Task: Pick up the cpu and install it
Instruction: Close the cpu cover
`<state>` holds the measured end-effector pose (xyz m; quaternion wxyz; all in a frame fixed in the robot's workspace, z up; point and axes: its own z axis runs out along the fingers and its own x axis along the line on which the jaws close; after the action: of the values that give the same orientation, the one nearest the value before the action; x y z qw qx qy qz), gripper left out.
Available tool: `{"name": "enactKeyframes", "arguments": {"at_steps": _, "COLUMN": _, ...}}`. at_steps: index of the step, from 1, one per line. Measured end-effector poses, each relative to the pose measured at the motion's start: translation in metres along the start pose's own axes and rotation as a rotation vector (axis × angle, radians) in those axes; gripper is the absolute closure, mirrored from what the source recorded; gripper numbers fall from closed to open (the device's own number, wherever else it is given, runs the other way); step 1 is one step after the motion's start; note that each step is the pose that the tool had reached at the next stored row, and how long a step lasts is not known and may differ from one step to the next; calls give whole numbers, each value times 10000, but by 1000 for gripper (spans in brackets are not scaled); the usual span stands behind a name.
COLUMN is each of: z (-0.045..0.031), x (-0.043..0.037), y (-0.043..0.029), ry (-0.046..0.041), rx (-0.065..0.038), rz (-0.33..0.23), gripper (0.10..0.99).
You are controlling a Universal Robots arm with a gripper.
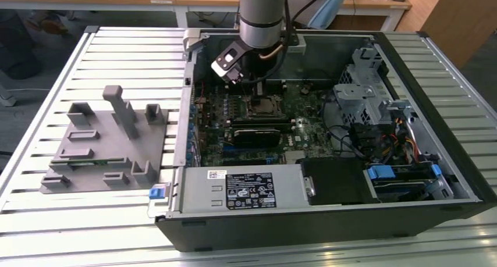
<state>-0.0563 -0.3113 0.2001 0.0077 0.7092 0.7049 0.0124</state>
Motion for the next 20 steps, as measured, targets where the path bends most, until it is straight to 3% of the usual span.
{"name": "enactKeyframes", "arguments": {"at_steps": 12, "z": -45, "x": 1, "y": 7, "ry": 7, "rx": 1, "rz": -2, "gripper": 980}}
{"name": "enactKeyframes", "arguments": {"at_steps": 20, "z": -43, "x": 1, "y": 123, "ry": 4, "rx": 4, "rz": -1, "gripper": 980}}
